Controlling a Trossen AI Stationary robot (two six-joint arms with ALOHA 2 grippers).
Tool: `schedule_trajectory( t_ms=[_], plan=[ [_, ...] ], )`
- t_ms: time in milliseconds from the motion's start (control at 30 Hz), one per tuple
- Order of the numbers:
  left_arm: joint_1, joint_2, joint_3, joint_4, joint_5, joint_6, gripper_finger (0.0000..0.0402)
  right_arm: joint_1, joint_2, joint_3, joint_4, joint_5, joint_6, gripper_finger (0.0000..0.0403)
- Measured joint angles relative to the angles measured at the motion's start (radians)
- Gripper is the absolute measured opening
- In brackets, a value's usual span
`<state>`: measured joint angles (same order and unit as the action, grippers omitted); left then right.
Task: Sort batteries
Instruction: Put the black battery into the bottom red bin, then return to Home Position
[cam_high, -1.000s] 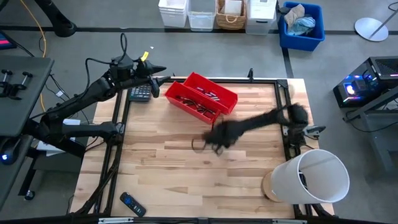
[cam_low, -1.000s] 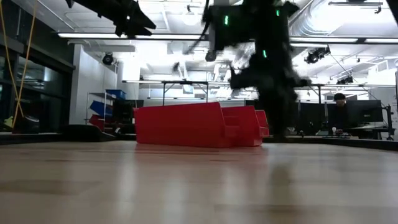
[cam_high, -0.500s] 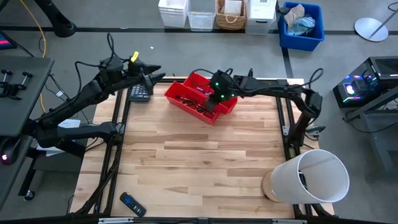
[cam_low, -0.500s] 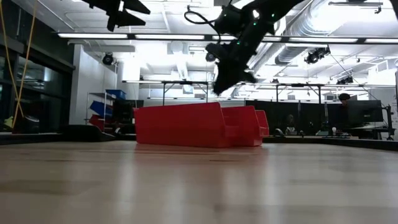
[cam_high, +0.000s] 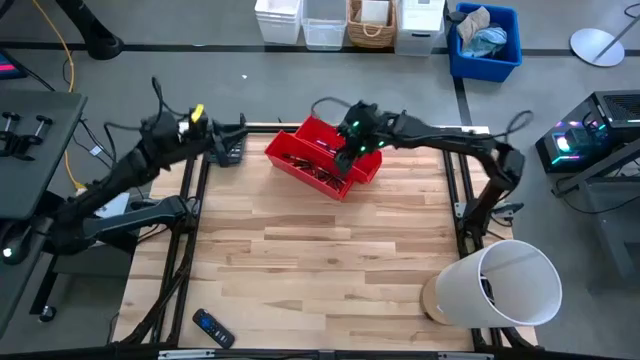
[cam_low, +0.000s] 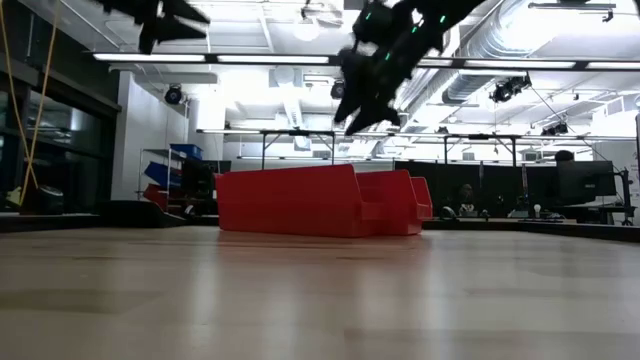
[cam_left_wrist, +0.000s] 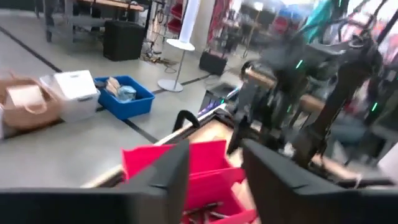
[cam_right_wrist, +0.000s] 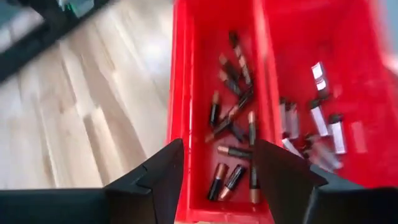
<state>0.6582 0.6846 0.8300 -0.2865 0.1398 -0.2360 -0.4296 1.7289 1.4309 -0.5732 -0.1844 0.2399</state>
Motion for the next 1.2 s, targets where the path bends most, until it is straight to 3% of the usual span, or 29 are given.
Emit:
schedule_trajectory(
  t_ms=[133,267,333,400,567,800,1033,1200],
  plan=[
    [-0.014,-0.130,-0.273,0.298,-0.002,-0.193,0.0024,-0.044,-0.103,0.010,-0.030,0.019,-0.006,0.0191],
    [-0.060,-0.118,-0.540,0.832,-0.091,-0.346,0.0010,-0.079,-0.208,0.010,-0.034,0.048,0.003,0.0185],
    [-0.082,-0.045,-0.607,0.941,-0.170,-0.361,0.0003,-0.091,-0.246,0.010,-0.044,0.062,0.002,0.0168],
    [-0.102,0.031,-0.625,0.957,-0.183,-0.363,0.0002,-0.102,-0.274,0.010,-0.057,0.075,0.008,0.0136],
    [-0.196,0.126,-0.632,0.987,-0.091,-0.393,0.0000,-0.123,-0.322,0.010,-0.109,0.082,0.042,0.0017],
    [-0.310,-0.038,-0.818,1.066,-0.139,-0.475,0.0000,-0.103,-0.374,0.010,-0.186,0.075,0.115,0.0003],
    [-0.315,-0.317,-0.814,0.766,-0.139,-0.419,0.0000,-0.017,-0.443,-0.010,-0.189,0.051,0.182,0.0001],
    [-0.304,-0.487,-0.814,0.644,-0.131,-0.407,0.0000,0.096,-0.552,-0.173,-0.140,0.099,0.266,0.0001]
  ],
)
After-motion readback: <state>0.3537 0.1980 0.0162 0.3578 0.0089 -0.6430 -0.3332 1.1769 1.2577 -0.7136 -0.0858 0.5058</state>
